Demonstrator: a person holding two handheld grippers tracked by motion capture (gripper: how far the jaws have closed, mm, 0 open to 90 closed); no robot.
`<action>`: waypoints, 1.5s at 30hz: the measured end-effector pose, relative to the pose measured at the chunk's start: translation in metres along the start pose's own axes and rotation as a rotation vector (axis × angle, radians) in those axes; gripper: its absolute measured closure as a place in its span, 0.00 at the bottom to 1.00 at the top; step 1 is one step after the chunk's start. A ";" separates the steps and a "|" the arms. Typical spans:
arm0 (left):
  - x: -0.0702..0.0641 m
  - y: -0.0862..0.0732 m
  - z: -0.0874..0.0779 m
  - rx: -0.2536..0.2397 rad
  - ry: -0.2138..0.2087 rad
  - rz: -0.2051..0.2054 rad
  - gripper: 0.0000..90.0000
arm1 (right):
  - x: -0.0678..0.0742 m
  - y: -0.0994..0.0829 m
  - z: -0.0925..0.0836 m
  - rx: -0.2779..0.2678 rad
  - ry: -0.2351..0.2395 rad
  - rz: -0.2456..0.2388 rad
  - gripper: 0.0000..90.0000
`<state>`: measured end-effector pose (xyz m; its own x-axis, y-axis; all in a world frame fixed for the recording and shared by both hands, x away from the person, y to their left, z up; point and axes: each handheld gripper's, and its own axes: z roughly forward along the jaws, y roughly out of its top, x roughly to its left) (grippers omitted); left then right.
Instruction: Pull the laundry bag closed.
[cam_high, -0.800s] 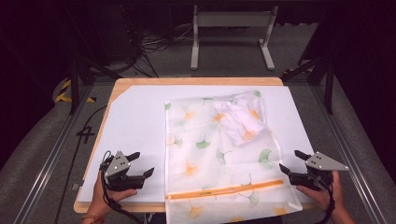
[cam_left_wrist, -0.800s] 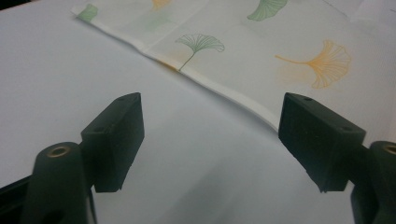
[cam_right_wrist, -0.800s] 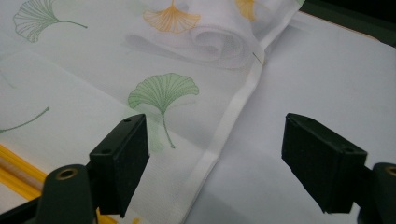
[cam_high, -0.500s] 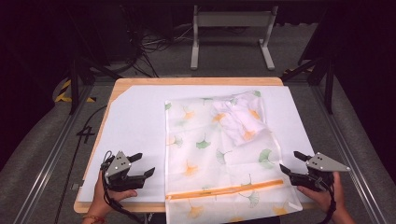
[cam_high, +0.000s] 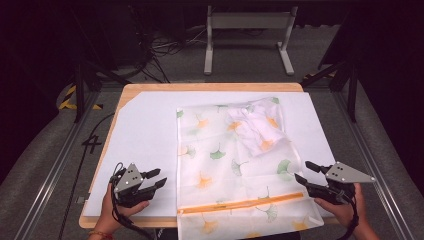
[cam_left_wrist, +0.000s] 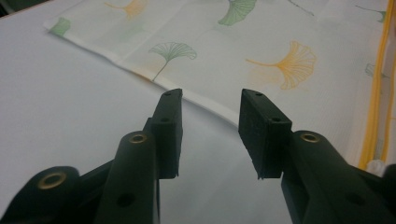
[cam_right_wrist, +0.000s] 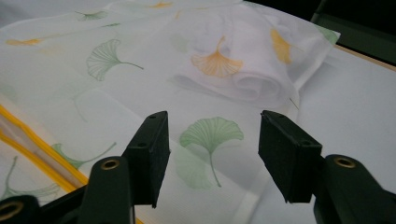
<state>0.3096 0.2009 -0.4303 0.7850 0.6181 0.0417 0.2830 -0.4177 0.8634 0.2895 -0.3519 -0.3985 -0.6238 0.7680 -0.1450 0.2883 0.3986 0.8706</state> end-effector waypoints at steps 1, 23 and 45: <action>-0.001 0.001 0.001 0.004 -0.005 0.009 0.74 | 0.003 0.003 0.000 0.001 0.007 -0.009 0.49; -0.021 0.026 0.040 0.083 -0.185 0.102 1.00 | 0.079 0.043 0.048 0.044 0.241 -0.148 0.59; -0.026 0.014 0.050 0.148 -0.222 0.141 1.00 | 0.140 0.054 0.092 0.085 0.426 -0.219 0.61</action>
<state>0.3213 0.1457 -0.4444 0.9187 0.3937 0.0310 0.2273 -0.5913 0.7738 0.2846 -0.1771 -0.4148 -0.9132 0.3952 -0.0993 0.1649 0.5811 0.7970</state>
